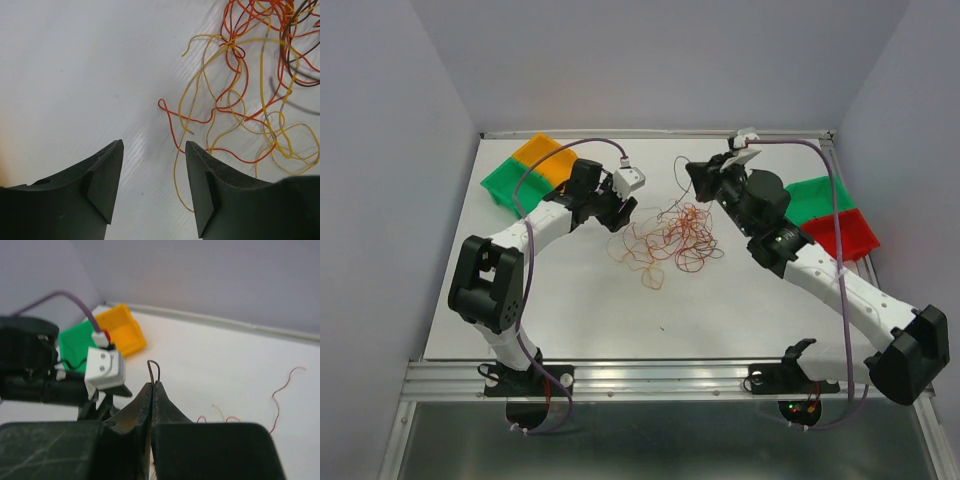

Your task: Untangle the cables

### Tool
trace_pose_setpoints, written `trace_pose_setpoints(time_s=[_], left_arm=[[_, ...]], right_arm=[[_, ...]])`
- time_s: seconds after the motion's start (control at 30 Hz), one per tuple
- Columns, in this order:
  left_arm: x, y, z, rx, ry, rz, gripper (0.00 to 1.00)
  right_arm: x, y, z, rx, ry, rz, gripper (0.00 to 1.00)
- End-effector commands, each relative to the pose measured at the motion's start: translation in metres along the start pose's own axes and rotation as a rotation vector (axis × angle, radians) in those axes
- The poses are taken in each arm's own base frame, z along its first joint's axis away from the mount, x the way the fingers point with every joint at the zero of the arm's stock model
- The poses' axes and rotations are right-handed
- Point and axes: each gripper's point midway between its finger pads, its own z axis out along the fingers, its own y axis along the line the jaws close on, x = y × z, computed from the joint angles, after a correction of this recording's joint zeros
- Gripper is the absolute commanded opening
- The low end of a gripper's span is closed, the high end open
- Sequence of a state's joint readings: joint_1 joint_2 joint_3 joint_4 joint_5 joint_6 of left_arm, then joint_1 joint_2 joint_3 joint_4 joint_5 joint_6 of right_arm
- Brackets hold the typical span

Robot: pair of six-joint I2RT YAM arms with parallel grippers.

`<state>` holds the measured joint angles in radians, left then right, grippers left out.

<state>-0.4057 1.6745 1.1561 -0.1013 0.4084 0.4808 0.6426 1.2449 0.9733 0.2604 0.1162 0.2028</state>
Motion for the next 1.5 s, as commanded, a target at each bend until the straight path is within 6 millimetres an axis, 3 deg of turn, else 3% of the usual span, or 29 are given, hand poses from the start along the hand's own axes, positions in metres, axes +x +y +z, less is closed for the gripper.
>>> trace_pose_setpoints(time_s=[0.0,0.07,0.2,0.37,0.57,0.67,0.73,0.93,1.1,1.3,1.37,1.4,1.47], left_arm=[[-0.022,-0.008,-0.007,0.051,-0.085,0.015,0.64],[-0.018,-0.010,-0.002,0.068,-0.077,0.011,0.64],[-0.010,-0.016,0.007,0.109,-0.064,0.003,0.64],[-0.029,-0.021,-0.006,0.105,-0.174,0.029,0.65],[-0.077,-0.034,-0.048,0.111,-0.410,0.088,0.77],[-0.092,-0.062,-0.068,0.232,-0.508,0.184,0.82],[-0.095,-0.069,-0.071,0.257,-0.539,0.239,0.86],[-0.118,-0.080,-0.065,0.301,-0.626,0.256,0.85],[-0.147,-0.081,-0.052,0.297,-0.655,0.248,0.80],[-0.160,-0.080,-0.043,0.271,-0.659,0.256,0.76],[-0.159,-0.083,-0.039,0.279,-0.652,0.249,0.65],[-0.160,-0.081,-0.035,0.271,-0.646,0.240,0.50],[-0.158,-0.079,-0.031,0.267,-0.635,0.239,0.33]], right_arm=[[-0.109,-0.010,-0.020,0.125,-0.250,0.005,0.01],[-0.133,-0.012,-0.031,0.149,-0.305,0.004,0.01],[-0.159,-0.030,-0.046,0.264,-0.371,-0.005,0.01],[-0.163,-0.029,-0.052,0.256,-0.382,-0.003,0.01],[-0.164,-0.020,-0.050,0.206,-0.380,0.007,0.00],[-0.166,-0.015,-0.049,0.183,-0.379,0.011,0.00],[-0.171,-0.012,-0.049,0.171,-0.388,0.016,0.01],[-0.180,-0.003,-0.047,0.126,-0.396,0.033,0.00],[-0.184,0.006,-0.044,0.085,-0.396,0.041,0.01],[-0.183,0.011,-0.039,0.062,-0.383,0.034,0.01],[-0.181,0.011,-0.038,0.062,-0.380,0.035,0.00],[-0.181,0.011,-0.038,0.062,-0.380,0.035,0.00],[-0.183,0.009,-0.039,0.074,-0.385,0.035,0.01]])
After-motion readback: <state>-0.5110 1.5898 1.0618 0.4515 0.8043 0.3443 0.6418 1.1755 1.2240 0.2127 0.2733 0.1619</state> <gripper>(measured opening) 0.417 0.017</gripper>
